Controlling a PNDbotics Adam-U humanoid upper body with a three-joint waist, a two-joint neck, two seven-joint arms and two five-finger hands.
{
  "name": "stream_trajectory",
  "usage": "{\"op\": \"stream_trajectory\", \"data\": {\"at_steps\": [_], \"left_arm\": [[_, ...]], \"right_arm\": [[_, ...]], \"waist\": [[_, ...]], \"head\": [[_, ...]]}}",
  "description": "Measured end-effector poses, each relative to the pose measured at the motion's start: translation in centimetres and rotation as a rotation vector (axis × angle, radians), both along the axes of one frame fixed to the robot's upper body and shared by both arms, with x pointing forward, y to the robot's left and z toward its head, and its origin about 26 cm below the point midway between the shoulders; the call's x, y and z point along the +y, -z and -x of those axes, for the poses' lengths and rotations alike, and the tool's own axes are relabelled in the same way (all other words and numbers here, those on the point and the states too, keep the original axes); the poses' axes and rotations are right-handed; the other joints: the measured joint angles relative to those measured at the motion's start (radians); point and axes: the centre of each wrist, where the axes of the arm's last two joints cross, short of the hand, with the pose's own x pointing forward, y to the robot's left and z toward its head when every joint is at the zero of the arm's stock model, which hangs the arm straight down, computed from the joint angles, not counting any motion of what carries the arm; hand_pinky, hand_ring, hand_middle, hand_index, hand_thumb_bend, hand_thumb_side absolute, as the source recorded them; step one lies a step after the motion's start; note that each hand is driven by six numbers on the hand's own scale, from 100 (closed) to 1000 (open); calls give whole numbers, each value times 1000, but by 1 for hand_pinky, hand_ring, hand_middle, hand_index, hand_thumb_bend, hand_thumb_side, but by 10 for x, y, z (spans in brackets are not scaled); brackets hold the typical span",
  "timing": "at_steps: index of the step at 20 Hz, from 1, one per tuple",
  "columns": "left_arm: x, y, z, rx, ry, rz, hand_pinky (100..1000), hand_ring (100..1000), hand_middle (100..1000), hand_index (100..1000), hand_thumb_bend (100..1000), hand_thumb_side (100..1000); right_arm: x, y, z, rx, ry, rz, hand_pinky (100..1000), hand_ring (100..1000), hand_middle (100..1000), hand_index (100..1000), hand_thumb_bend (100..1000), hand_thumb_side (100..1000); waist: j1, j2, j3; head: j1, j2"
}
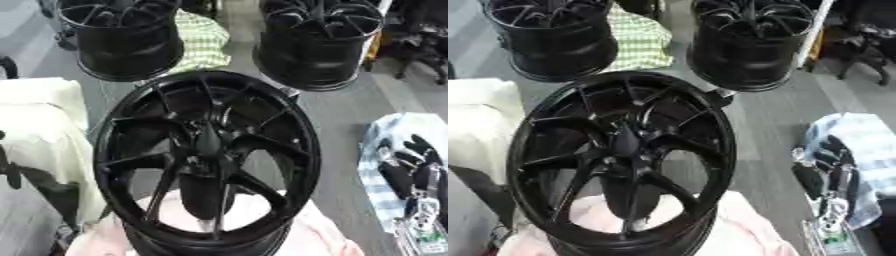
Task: Pull the pin out of the wheel hub.
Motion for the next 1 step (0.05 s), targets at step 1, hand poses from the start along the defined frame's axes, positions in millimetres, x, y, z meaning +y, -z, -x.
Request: {"op": "stream_trajectory", "data": {"at_steps": [1], "left_arm": [[0,1,0,3,-5,-5,441,100,461,746,100,731]], "right_arm": [[5,1,-1,0,-31,-2,748,718,750,859,253,263]], "waist": [[0,2,1]], "head": [[3,0]]}}
